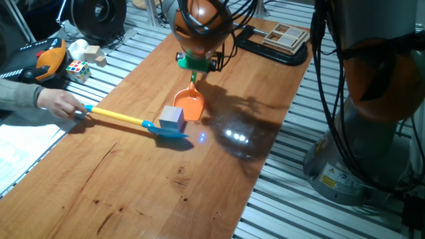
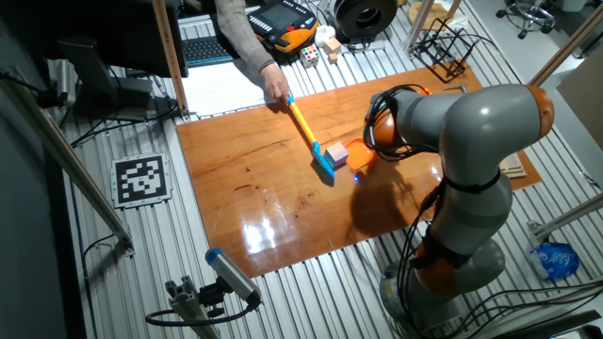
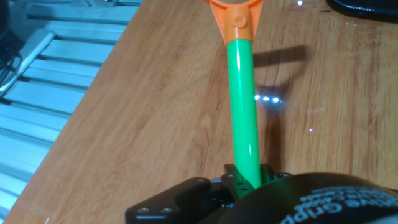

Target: Use a shovel to scoop up an object

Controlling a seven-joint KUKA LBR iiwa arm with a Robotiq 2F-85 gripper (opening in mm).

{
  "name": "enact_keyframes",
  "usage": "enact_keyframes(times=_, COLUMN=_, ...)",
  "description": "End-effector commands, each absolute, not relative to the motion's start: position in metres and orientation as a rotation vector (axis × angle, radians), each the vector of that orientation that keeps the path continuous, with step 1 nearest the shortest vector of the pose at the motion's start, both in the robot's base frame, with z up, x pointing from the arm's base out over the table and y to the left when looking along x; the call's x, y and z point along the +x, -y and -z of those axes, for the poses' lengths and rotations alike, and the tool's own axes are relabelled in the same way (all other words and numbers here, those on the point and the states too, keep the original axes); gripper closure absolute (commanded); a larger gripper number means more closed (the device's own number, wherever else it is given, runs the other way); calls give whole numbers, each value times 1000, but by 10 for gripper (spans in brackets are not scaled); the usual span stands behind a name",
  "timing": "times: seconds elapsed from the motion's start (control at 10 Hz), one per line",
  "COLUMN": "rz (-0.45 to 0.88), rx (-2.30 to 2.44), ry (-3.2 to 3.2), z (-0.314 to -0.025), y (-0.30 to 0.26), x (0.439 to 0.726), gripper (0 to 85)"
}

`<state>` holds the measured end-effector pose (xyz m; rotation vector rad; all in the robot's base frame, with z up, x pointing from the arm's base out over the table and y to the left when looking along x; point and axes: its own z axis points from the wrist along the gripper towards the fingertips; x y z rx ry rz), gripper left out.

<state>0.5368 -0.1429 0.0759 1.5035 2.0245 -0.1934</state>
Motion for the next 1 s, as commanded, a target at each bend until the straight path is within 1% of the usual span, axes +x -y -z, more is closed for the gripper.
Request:
enact_keyframes(times=0.0, rz=195, rx=1501, ry=-2024, z=-76, y=142, x=537, gripper=850)
enact_keyframes(times=0.9, rz=167, rx=1615, ry=-2127, z=-76, y=142, x=537, gripper=850)
